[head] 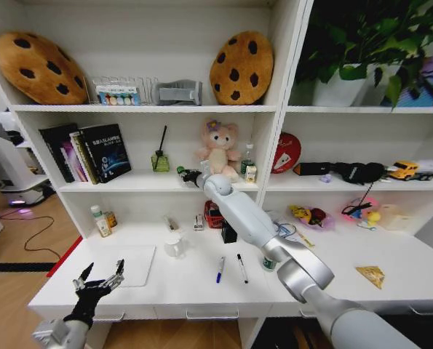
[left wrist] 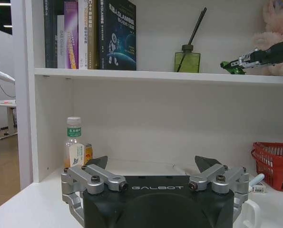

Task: Organize the objects on the table.

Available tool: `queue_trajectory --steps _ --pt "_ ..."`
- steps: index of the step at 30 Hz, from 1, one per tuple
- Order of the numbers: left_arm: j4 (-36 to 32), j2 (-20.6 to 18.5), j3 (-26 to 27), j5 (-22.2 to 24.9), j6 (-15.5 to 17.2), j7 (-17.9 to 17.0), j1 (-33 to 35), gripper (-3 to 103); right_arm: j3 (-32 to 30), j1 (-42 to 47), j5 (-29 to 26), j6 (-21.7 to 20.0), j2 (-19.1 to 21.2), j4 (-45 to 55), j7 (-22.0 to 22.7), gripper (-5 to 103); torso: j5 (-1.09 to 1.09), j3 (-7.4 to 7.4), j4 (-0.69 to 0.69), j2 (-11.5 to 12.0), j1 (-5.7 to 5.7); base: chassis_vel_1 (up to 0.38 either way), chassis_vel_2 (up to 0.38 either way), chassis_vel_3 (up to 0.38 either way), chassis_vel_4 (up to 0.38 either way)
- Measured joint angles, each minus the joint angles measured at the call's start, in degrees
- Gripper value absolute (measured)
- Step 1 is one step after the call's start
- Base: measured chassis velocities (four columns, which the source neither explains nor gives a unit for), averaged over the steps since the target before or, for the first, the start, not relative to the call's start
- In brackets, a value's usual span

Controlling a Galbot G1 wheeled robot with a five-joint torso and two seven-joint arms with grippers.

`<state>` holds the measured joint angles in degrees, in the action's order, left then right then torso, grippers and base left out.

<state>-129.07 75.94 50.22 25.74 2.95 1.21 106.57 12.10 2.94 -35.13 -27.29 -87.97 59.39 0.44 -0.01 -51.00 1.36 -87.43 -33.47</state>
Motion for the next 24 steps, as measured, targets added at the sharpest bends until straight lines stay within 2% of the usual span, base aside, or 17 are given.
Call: queue_trajectory --steps 9,10,11,12,15,16,17,18,19,22,23,24 --pt "0.0 0.0 0.0 0.0 0.0 0.0 0.0 100 0.6 -0.7 1.3 0.6 -0.8 -1.9 0.7 33 0.0 0.0 0.0 0.0 0.0 0.0 0.0 0.0 0.0" --pt "0.0 0.0 0.0 0.0 0.0 0.0 0.0 100 0.9 -0.5 1.4 1.0 -0.6 -1.7 1.0 37 0.01 0.0 0.01 0.0 0.01 0.0 0.0 0.0 0.0" --pt "0.0 0.0 0.0 0.0 0.0 0.0 0.0 100 0.9 -0.5 1.4 1.0 -0.6 -1.7 1.0 37 0.01 0.0 0.01 0.0 0.01 0.0 0.0 0.0 0.0" --pt "0.0 0.0 0.0 0.0 0.0 0.0 0.0 100 1.2 -0.3 1.5 1.5 -0.3 -1.5 1.4 43 0.01 0.0 0.01 0.0 0.0 0.0 0.0 0.0 0.0" --pt "0.0 0.0 0.0 0.0 0.0 0.0 0.0 100 1.5 -0.1 1.5 1.8 0.0 -1.3 1.6 49 0.01 0.0 0.01 0.0 0.0 0.0 0.0 0.0 0.0" --pt "0.0 0.0 0.0 0.0 0.0 0.0 0.0 100 1.5 0.0 1.5 1.9 0.2 -1.0 1.6 54 0.01 0.0 0.01 0.0 0.0 0.0 0.0 0.0 0.0" --pt "0.0 0.0 0.0 0.0 0.0 0.0 0.0 100 1.6 0.3 1.5 1.9 1.0 0.6 1.8 71 0.01 0.0 0.0 0.0 0.01 0.0 0.0 0.0 0.0" --pt "0.0 0.0 0.0 0.0 0.0 0.0 0.0 100 1.6 0.5 1.5 1.9 1.2 1.1 1.9 77 0.01 0.0 0.0 0.0 0.01 0.0 0.0 0.0 0.0" --pt "0.0 0.0 0.0 0.0 0.0 0.0 0.0 100 1.6 0.5 1.5 1.9 1.2 1.1 1.9 77 0.01 0.0 0.0 0.0 0.01 0.0 0.0 0.0 0.0" --pt "0.0 0.0 0.0 0.0 0.0 0.0 0.0 100 2.2 2.2 -0.2 1.3 3.9 7.7 3.1 92 0.01 0.0 0.01 0.0 0.01 0.0 0.0 0.0 0.0" --pt "0.0 0.0 0.0 0.0 0.0 0.0 0.0 100 2.2 2.2 -0.2 1.3 3.9 7.7 3.1 92 0.01 0.0 0.01 0.0 0.01 0.0 0.0 0.0 0.0" --pt "0.0 0.0 0.0 0.0 0.0 0.0 0.0 100 2.5 3.1 -1.1 0.8 5.2 10.8 3.6 97 0.01 0.0 0.02 0.0 0.01 0.0 0.0 0.0 0.0"
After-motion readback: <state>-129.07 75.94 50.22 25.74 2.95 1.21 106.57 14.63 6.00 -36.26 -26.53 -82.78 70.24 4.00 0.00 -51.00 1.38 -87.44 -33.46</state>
